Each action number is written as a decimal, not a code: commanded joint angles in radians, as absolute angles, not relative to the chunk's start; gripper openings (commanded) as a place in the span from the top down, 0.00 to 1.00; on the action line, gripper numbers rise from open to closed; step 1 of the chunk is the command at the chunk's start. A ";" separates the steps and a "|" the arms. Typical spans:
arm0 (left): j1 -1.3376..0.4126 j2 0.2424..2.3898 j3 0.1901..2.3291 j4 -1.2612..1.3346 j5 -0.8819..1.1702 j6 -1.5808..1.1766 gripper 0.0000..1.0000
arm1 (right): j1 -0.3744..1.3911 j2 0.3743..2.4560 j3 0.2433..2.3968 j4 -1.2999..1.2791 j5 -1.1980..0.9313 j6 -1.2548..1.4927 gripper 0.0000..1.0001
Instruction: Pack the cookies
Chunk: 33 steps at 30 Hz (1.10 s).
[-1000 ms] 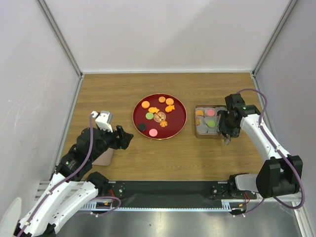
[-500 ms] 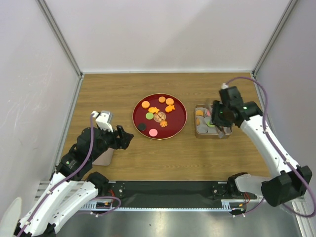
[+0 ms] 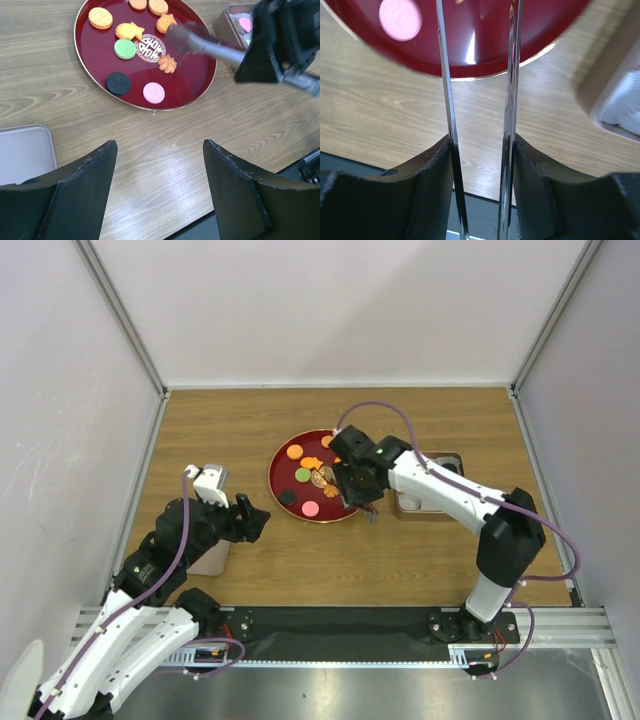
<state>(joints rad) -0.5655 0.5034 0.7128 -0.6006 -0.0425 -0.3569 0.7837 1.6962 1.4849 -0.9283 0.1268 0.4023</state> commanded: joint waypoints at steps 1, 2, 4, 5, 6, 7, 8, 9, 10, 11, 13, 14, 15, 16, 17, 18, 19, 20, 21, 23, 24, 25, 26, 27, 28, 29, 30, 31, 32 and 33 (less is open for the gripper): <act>-0.572 0.500 0.719 -0.577 -0.051 -0.345 0.24 | 0.825 1.718 1.557 -0.927 0.156 0.394 0.49; -0.571 0.500 0.719 -0.575 -0.051 -0.345 0.24 | 0.833 1.738 1.559 -0.928 0.160 0.394 0.49; -0.572 0.502 0.719 -0.577 -0.049 -0.345 0.24 | 0.848 1.758 1.571 -0.943 0.164 0.390 0.49; -0.571 0.503 0.719 -0.577 -0.049 -0.345 0.24 | 0.854 1.772 1.572 -0.945 0.169 0.388 0.49; -0.571 0.502 0.719 -0.575 -0.049 -0.345 0.24 | 0.859 1.775 1.572 -0.943 0.169 0.388 0.48; -0.571 0.502 0.719 -0.577 -0.049 -0.345 0.24 | 0.865 1.782 1.572 -0.942 0.172 0.388 0.48; -0.572 0.500 0.719 -0.577 -0.049 -0.345 0.24 | 0.871 1.787 1.575 -0.945 0.182 0.388 0.48; -0.572 0.502 0.719 -0.577 -0.049 -0.345 0.24 | 0.874 1.801 1.577 -0.956 0.189 0.390 0.48; -0.571 0.502 0.719 -0.575 -0.049 -0.345 0.24 | 0.876 1.807 1.580 -0.960 0.195 0.388 0.48; -0.571 0.502 0.719 -0.577 -0.049 -0.345 0.24 | 0.880 1.810 1.580 -0.963 0.212 0.388 0.48; -0.571 0.503 0.719 -0.577 -0.049 -0.345 0.24 | 0.885 1.822 1.580 -0.973 0.221 0.388 0.48; -0.571 0.502 0.719 -0.575 -0.049 -0.345 0.24 | 0.888 1.825 1.582 -0.974 0.228 0.388 0.48; -0.571 0.502 0.719 -0.577 -0.049 -0.345 0.24 | 0.891 1.828 1.582 -0.980 0.241 0.388 0.48; -0.571 0.500 0.719 -0.575 -0.049 -0.345 0.24 | 0.893 1.832 1.580 -0.980 0.247 0.387 0.48; -0.571 0.500 0.719 -0.575 -0.049 -0.345 0.24 | 0.894 1.833 1.580 -0.980 0.245 0.385 0.48; -0.571 0.500 0.719 -0.577 -0.049 -0.345 0.24 | 0.896 1.839 1.580 -0.982 0.241 0.384 0.48; -0.571 0.500 0.719 -0.577 -0.049 -0.345 0.24 | 0.896 1.848 1.580 -0.982 0.238 0.385 0.48; -0.571 0.502 0.719 -0.577 -0.049 -0.345 0.24 | 0.897 1.851 1.580 -0.983 0.233 0.382 0.48; -0.571 0.500 0.719 -0.577 -0.049 -0.345 0.24 | 0.900 1.855 1.580 -0.985 0.233 0.380 0.48; -0.571 0.500 0.719 -0.577 -0.049 -0.345 0.24 | 0.903 1.859 1.580 -0.986 0.230 0.379 0.49; -0.572 0.500 0.719 -0.577 -0.049 -0.345 0.24 | 0.904 1.861 1.580 -0.988 0.230 0.379 0.50; -0.572 0.499 0.719 -0.577 -0.049 -0.345 0.24 | 0.905 1.858 1.580 -0.988 0.227 0.379 0.51; -0.571 0.499 0.719 -0.577 -0.049 -0.345 0.24 | 0.904 1.858 1.578 -0.991 0.226 0.379 0.51; -0.571 0.499 0.719 -0.575 -0.048 -0.345 0.24 | 0.904 1.858 1.580 -0.994 0.225 0.377 0.56; -0.571 0.500 0.719 -0.574 -0.046 -0.345 0.24 | 0.905 1.856 1.580 -0.994 0.225 0.376 0.57; -0.571 0.499 0.719 -0.575 -0.048 -0.345 0.24 | 0.905 1.858 1.583 -1.000 0.222 0.376 0.58; -0.571 0.500 0.719 -0.575 -0.045 -0.345 0.24 | 0.905 1.859 1.583 -1.003 0.218 0.373 0.61; -0.571 0.500 0.719 -0.575 -0.044 -0.345 0.24 | 0.904 1.858 1.588 -1.009 0.215 0.373 0.63; -0.571 0.499 0.719 -0.574 -0.044 -0.345 0.24 | 0.904 1.856 1.589 -1.014 0.216 0.373 0.64; -0.571 0.500 0.719 -0.575 -0.044 -0.345 0.24 | 0.905 1.855 1.592 -1.019 0.216 0.374 0.69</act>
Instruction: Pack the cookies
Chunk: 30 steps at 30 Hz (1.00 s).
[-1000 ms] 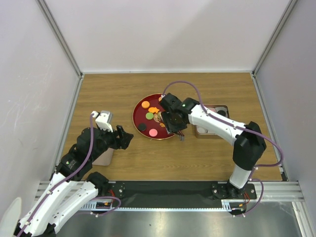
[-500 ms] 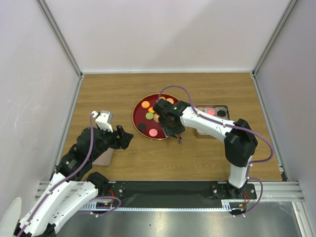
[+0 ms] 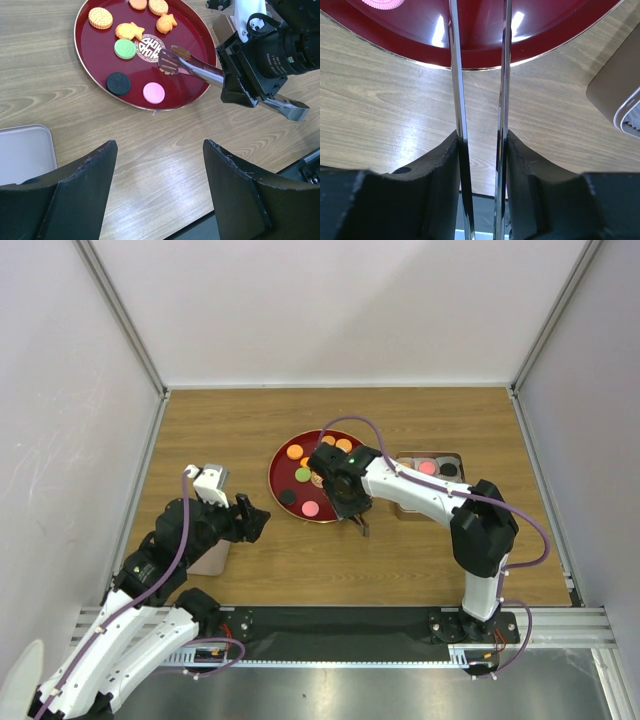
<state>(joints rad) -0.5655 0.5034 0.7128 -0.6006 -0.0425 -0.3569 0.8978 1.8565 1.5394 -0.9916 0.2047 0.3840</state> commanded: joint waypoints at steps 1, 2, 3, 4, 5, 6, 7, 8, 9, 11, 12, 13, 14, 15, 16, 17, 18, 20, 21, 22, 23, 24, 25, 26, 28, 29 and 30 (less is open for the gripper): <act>-0.571 0.499 0.719 -0.574 -0.044 -0.345 0.24 | 0.905 1.850 1.597 -1.020 0.218 0.373 0.70; -0.572 0.500 0.719 -0.575 -0.043 -0.345 0.24 | 0.904 1.842 1.600 -1.023 0.221 0.373 0.71; -0.571 0.499 0.718 -0.575 -0.043 -0.345 0.24 | 0.904 1.841 1.604 -1.026 0.224 0.374 0.71; -0.571 0.499 0.719 -0.575 -0.043 -0.345 0.24 | 0.904 1.838 1.611 -1.029 0.227 0.374 0.71; -0.571 0.497 0.719 -0.574 -0.043 -0.345 0.24 | 0.902 1.835 1.614 -1.031 0.227 0.374 0.71; -0.571 0.497 0.719 -0.575 -0.044 -0.345 0.24 | 0.902 1.832 1.617 -1.032 0.230 0.376 0.71; -0.571 0.499 0.719 -0.575 -0.044 -0.345 0.24 | 0.902 1.829 1.621 -1.034 0.233 0.379 0.71; -0.571 0.496 0.719 -0.575 -0.044 -0.345 0.24 | 0.900 1.827 1.623 -1.037 0.235 0.379 0.71; -0.571 0.495 0.719 -0.575 -0.043 -0.345 0.24 | 0.899 1.819 1.623 -1.037 0.239 0.380 0.71; -0.571 0.495 0.719 -0.575 -0.044 -0.345 0.24 | 0.893 1.812 1.621 -1.035 0.238 0.383 0.71; -0.571 0.497 0.719 -0.575 -0.043 -0.345 0.24 | 0.891 1.809 1.620 -1.035 0.235 0.383 0.71; -0.571 0.497 0.719 -0.575 -0.043 -0.345 0.24 | 0.890 1.809 1.618 -1.032 0.232 0.383 0.71; -0.571 0.495 0.719 -0.575 -0.043 -0.345 0.24 | 0.888 1.809 1.617 -1.035 0.232 0.383 0.71; -0.572 0.495 0.719 -0.574 -0.040 -0.345 0.24 | 0.888 1.809 1.615 -1.034 0.230 0.382 0.70; -0.571 0.497 0.719 -0.574 -0.040 -0.345 0.24 | 0.888 1.812 1.614 -1.037 0.230 0.380 0.69; -0.572 0.495 0.719 -0.572 -0.040 -0.345 0.24 | 0.888 1.813 1.614 -1.035 0.227 0.382 0.68; -0.571 0.495 0.719 -0.575 -0.041 -0.345 0.24 | 0.890 1.813 1.614 -1.037 0.224 0.382 0.64; -0.572 0.495 0.719 -0.574 -0.040 -0.345 0.24 | 0.891 1.810 1.615 -1.035 0.221 0.377 0.62; -0.571 0.495 0.719 -0.574 -0.040 -0.345 0.24 | 0.894 1.809 1.617 -1.037 0.215 0.371 0.59; -0.571 0.495 0.719 -0.574 -0.040 -0.345 0.24 | 0.896 1.812 1.620 -1.043 0.215 0.370 0.57; -0.571 0.495 0.719 -0.575 -0.041 -0.345 0.24 | 0.899 1.810 1.621 -1.048 0.215 0.365 0.56; -0.572 0.497 0.719 -0.574 -0.041 -0.345 0.24 | 0.899 1.813 1.623 -1.051 0.216 0.361 0.54; -0.571 0.495 0.719 -0.572 -0.040 -0.345 0.24 | 0.900 1.815 1.624 -1.057 0.216 0.357 0.53; -0.571 0.495 0.719 -0.572 -0.041 -0.345 0.24 | 0.900 1.819 1.624 -1.058 0.216 0.354 0.53; -0.571 0.495 0.719 -0.574 -0.041 -0.345 0.24 | 0.900 1.825 1.626 -1.066 0.221 0.350 0.52; -0.571 0.495 0.719 -0.574 -0.041 -0.345 0.24 | 0.902 1.835 1.626 -1.066 0.212 0.347 0.52; -0.571 0.495 0.719 -0.574 -0.041 -0.345 0.24 | 0.902 1.838 1.628 -1.066 0.207 0.347 0.52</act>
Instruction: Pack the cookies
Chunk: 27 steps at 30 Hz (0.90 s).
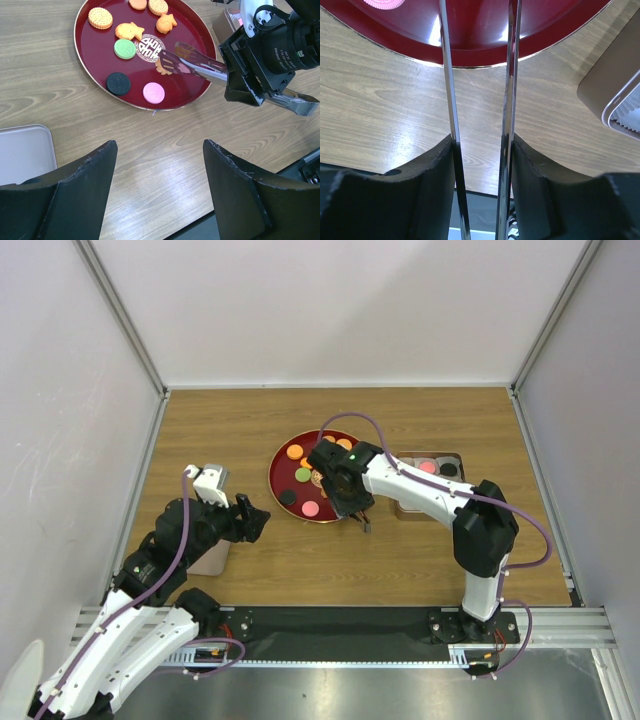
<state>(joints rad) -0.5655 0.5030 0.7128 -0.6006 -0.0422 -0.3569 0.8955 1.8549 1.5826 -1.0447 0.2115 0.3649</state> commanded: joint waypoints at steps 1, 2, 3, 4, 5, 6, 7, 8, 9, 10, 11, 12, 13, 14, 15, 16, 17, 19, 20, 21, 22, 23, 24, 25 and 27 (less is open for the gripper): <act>-0.571 0.495 0.719 -0.575 -0.041 -0.345 0.24 | 0.908 1.838 1.629 -1.065 0.203 0.342 0.52; -0.571 0.495 0.719 -0.575 -0.043 -0.345 0.24 | 0.910 1.844 1.632 -1.065 0.201 0.341 0.51; -0.571 0.494 0.719 -0.574 -0.044 -0.345 0.24 | 0.913 1.845 1.634 -1.065 0.198 0.341 0.51; -0.571 0.495 0.719 -0.575 -0.044 -0.345 0.24 | 0.913 1.848 1.637 -1.063 0.198 0.338 0.51; -0.571 0.495 0.719 -0.574 -0.043 -0.345 0.24 | 0.914 1.850 1.640 -1.063 0.196 0.337 0.51; -0.571 0.495 0.719 -0.575 -0.043 -0.345 0.24 | 0.917 1.856 1.641 -1.066 0.196 0.337 0.51; -0.571 0.495 0.719 -0.575 -0.044 -0.345 0.24 | 0.916 1.859 1.644 -1.066 0.193 0.336 0.51; -0.571 0.495 0.719 -0.575 -0.043 -0.345 0.24 | 0.916 1.862 1.646 -1.068 0.193 0.334 0.51; -0.571 0.495 0.719 -0.575 -0.043 -0.345 0.24 | 0.916 1.868 1.652 -1.072 0.195 0.336 0.51; -0.571 0.495 0.719 -0.574 -0.044 -0.345 0.24 | 0.916 1.870 1.654 -1.072 0.196 0.333 0.51; -0.571 0.495 0.719 -0.575 -0.044 -0.345 0.24 | 0.917 1.874 1.657 -1.072 0.198 0.331 0.51; -0.571 0.497 0.719 -0.575 -0.043 -0.345 0.24 | 0.916 1.878 1.660 -1.077 0.198 0.333 0.51; -0.571 0.495 0.719 -0.574 -0.044 -0.345 0.24 | 0.916 1.881 1.661 -1.078 0.198 0.331 0.51; -0.571 0.495 0.719 -0.575 -0.043 -0.344 0.24 | 0.916 1.882 1.661 -1.081 0.201 0.330 0.51; -0.571 0.494 0.719 -0.574 -0.043 -0.345 0.24 | 0.916 1.885 1.661 -1.086 0.202 0.330 0.51; -0.571 0.495 0.719 -0.575 -0.043 -0.345 0.24 | 0.917 1.890 1.663 -1.091 0.210 0.330 0.52; -0.571 0.495 0.719 -0.575 -0.043 -0.345 0.24 | 0.916 1.893 1.663 -1.097 0.212 0.328 0.52; -0.571 0.496 0.718 -0.575 -0.044 -0.345 0.24 | 0.914 1.894 1.663 -1.095 0.209 0.328 0.52; -0.571 0.495 0.719 -0.574 -0.043 -0.345 0.24 | 0.916 1.894 1.664 -1.098 0.209 0.328 0.52; -0.571 0.495 0.719 -0.574 -0.043 -0.345 0.24 | 0.917 1.894 1.666 -1.098 0.212 0.330 0.52; -0.571 0.495 0.719 -0.574 -0.043 -0.345 0.24 | 0.919 1.894 1.669 -1.100 0.216 0.330 0.52; -0.571 0.494 0.719 -0.575 -0.043 -0.345 0.24 | 0.919 1.891 1.670 -1.103 0.218 0.330 0.52; -0.571 0.494 0.719 -0.575 -0.043 -0.345 0.24 | 0.919 1.890 1.669 -1.100 0.218 0.330 0.52; -0.571 0.494 0.719 -0.574 -0.044 -0.345 0.24 | 0.919 1.891 1.670 -1.100 0.216 0.328 0.52; -0.571 0.495 0.719 -0.575 -0.043 -0.345 0.24 | 0.919 1.898 1.677 -1.107 0.219 0.330 0.52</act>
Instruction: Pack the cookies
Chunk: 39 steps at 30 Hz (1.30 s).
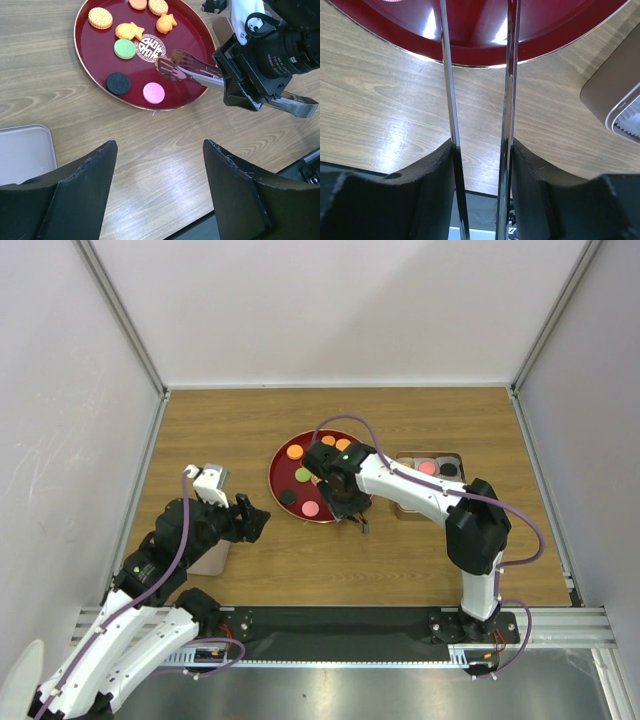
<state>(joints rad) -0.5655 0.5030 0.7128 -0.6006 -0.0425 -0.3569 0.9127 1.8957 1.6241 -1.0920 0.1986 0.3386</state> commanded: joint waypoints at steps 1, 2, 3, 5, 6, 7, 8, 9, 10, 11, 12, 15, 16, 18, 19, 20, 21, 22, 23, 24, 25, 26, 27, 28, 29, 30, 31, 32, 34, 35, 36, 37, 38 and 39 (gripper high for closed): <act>-0.571 0.494 0.719 -0.575 -0.044 -0.345 0.24 | 0.919 1.898 1.678 -1.106 0.218 0.327 0.52; -0.571 0.497 0.719 -0.574 -0.043 -0.345 0.24 | 0.922 1.902 1.683 -1.108 0.216 0.325 0.52; -0.571 0.497 0.719 -0.575 -0.043 -0.345 0.24 | 0.920 1.905 1.684 -1.106 0.215 0.325 0.52; -0.571 0.495 0.719 -0.574 -0.043 -0.345 0.24 | 0.920 1.913 1.693 -1.108 0.219 0.322 0.52; -0.571 0.495 0.719 -0.575 -0.044 -0.345 0.24 | 0.920 1.920 1.697 -1.112 0.219 0.322 0.52; -0.571 0.494 0.719 -0.575 -0.043 -0.345 0.24 | 0.920 1.922 1.698 -1.112 0.227 0.319 0.52; -0.571 0.494 0.719 -0.575 -0.043 -0.345 0.24 | 0.919 1.924 1.701 -1.115 0.230 0.319 0.52; -0.571 0.495 0.719 -0.575 -0.043 -0.345 0.24 | 0.919 1.931 1.701 -1.115 0.232 0.318 0.52; -0.571 0.495 0.719 -0.575 -0.043 -0.345 0.24 | 0.919 1.931 1.701 -1.118 0.236 0.316 0.52; -0.571 0.494 0.719 -0.575 -0.044 -0.345 0.24 | 0.919 1.933 1.701 -1.120 0.236 0.316 0.52; -0.572 0.492 0.719 -0.575 -0.044 -0.345 0.24 | 0.919 1.934 1.701 -1.118 0.236 0.318 0.52; -0.571 0.495 0.719 -0.574 -0.044 -0.345 0.24 | 0.919 1.934 1.700 -1.121 0.236 0.316 0.52; -0.572 0.494 0.719 -0.575 -0.043 -0.345 0.24 | 0.919 1.934 1.701 -1.120 0.236 0.314 0.52; -0.571 0.492 0.719 -0.575 -0.043 -0.345 0.24 | 0.919 1.934 1.703 -1.121 0.235 0.314 0.52; -0.571 0.494 0.719 -0.575 -0.043 -0.345 0.24 | 0.919 1.936 1.703 -1.121 0.233 0.313 0.53; -0.571 0.492 0.719 -0.574 -0.043 -0.345 0.24 | 0.919 1.936 1.706 -1.121 0.233 0.313 0.53; -0.571 0.494 0.719 -0.575 -0.043 -0.345 0.24 | 0.919 1.939 1.706 -1.123 0.233 0.311 0.53; -0.571 0.491 0.719 -0.575 -0.044 -0.345 0.24 | 0.919 1.940 1.706 -1.123 0.232 0.311 0.55; -0.572 0.491 0.719 -0.574 -0.044 -0.345 0.24 | 0.919 1.940 1.706 -1.123 0.232 0.311 0.55; -0.571 0.492 0.719 -0.575 -0.043 -0.345 0.24 | 0.919 1.942 1.706 -1.123 0.233 0.310 0.56; -0.572 0.491 0.719 -0.575 -0.044 -0.345 0.24 | 0.919 1.942 1.706 -1.124 0.230 0.310 0.58; -0.572 0.491 0.719 -0.575 -0.044 -0.345 0.24 | 0.919 1.944 1.707 -1.123 0.230 0.310 0.59; -0.571 0.489 0.718 -0.575 -0.044 -0.345 0.24 | 0.919 1.944 1.707 -1.121 0.230 0.308 0.60; -0.572 0.491 0.719 -0.574 -0.044 -0.345 0.24 | 0.919 1.944 1.707 -1.123 0.229 0.308 0.60; -0.571 0.491 0.719 -0.575 -0.044 -0.345 0.24 | 0.917 1.944 1.707 -1.121 0.229 0.308 0.61; -0.571 0.491 0.719 -0.575 -0.044 -0.345 0.24 | 0.917 1.944 1.709 -1.123 0.230 0.308 0.61; -0.571 0.492 0.719 -0.575 -0.046 -0.345 0.24 | 0.917 1.944 1.710 -1.124 0.229 0.308 0.62; -0.571 0.489 0.718 -0.575 -0.046 -0.345 0.24 | 0.917 1.942 1.712 -1.129 0.229 0.308 0.62; -0.571 0.494 0.718 -0.574 -0.045 -0.345 0.24 | 0.917 1.936 1.709 -1.131 0.230 0.308 0.63; -0.571 0.495 0.719 -0.575 -0.046 -0.345 0.24 | 0.919 1.930 1.707 -1.128 0.232 0.310 0.63; -0.571 0.495 0.719 -0.574 -0.046 -0.345 0.24 | 0.917 1.927 1.707 -1.127 0.232 0.310 0.63; -0.572 0.495 0.719 -0.575 -0.045 -0.345 0.24 | 0.917 1.922 1.707 -1.127 0.230 0.308 0.63; -0.571 0.494 0.719 -0.577 -0.049 -0.345 0.24 | 0.916 1.921 1.707 -1.124 0.230 0.311 0.63; -0.571 0.492 0.719 -0.575 -0.051 -0.345 0.24 | 0.917 1.919 1.707 -1.124 0.226 0.311 0.64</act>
